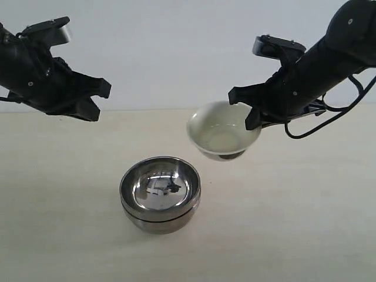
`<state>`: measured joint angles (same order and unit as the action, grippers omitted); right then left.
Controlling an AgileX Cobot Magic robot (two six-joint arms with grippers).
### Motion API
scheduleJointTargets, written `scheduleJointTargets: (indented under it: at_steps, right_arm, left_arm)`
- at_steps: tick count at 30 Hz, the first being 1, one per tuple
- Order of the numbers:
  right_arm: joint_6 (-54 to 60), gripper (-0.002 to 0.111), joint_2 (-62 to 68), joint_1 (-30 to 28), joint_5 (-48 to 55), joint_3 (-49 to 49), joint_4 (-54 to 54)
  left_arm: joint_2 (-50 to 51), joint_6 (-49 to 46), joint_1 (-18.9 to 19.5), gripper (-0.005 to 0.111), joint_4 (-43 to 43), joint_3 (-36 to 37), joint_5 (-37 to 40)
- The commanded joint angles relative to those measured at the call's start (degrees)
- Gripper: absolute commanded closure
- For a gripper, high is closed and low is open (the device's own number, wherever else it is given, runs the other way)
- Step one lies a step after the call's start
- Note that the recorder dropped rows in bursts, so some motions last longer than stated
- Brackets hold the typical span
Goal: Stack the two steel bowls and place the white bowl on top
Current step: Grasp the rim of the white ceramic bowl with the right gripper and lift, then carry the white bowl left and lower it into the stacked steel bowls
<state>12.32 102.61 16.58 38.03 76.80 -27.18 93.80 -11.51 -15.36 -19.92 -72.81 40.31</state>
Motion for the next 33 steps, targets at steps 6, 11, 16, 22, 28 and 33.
scheduleJointTargets:
  at_steps: [6, 11, 16, 22, 28, 33]
  right_arm:
    - [5.07, 0.108, -1.03, 2.0, 2.89, -0.18, -9.3]
    - [4.6, 0.108, -1.03, 6.86, -0.4, -0.18, -9.38]
    - [3.22, 0.108, -1.03, 9.71, -1.67, -0.18, -9.38]
    - [2.69, 0.108, -0.7, 11.63, -1.56, -0.18, -9.25]
    - [2.19, 0.108, 1.28, 12.1, -1.33, -0.18, -8.87]
    - [2.19, 0.108, 2.05, 12.1, -1.51, -0.18, -8.87]
  left_arm:
    - [-0.47, 0.41, 0.97, 0.102, -0.67, 0.15, 0.88]
    - [-0.47, 0.41, 3.56, 0.102, -0.67, 0.15, 2.96]
    - [-0.47, -2.22, 6.25, 0.102, -2.62, 0.87, 4.0]
    - [-0.47, -4.74, 8.22, 0.102, -5.6, 4.31, 0.4]
    - [-0.68, -6.73, 9.0, 0.102, -6.45, 5.15, 0.01]
    - [-0.77, -7.27, 9.0, 0.102, -6.45, 5.15, -0.22]
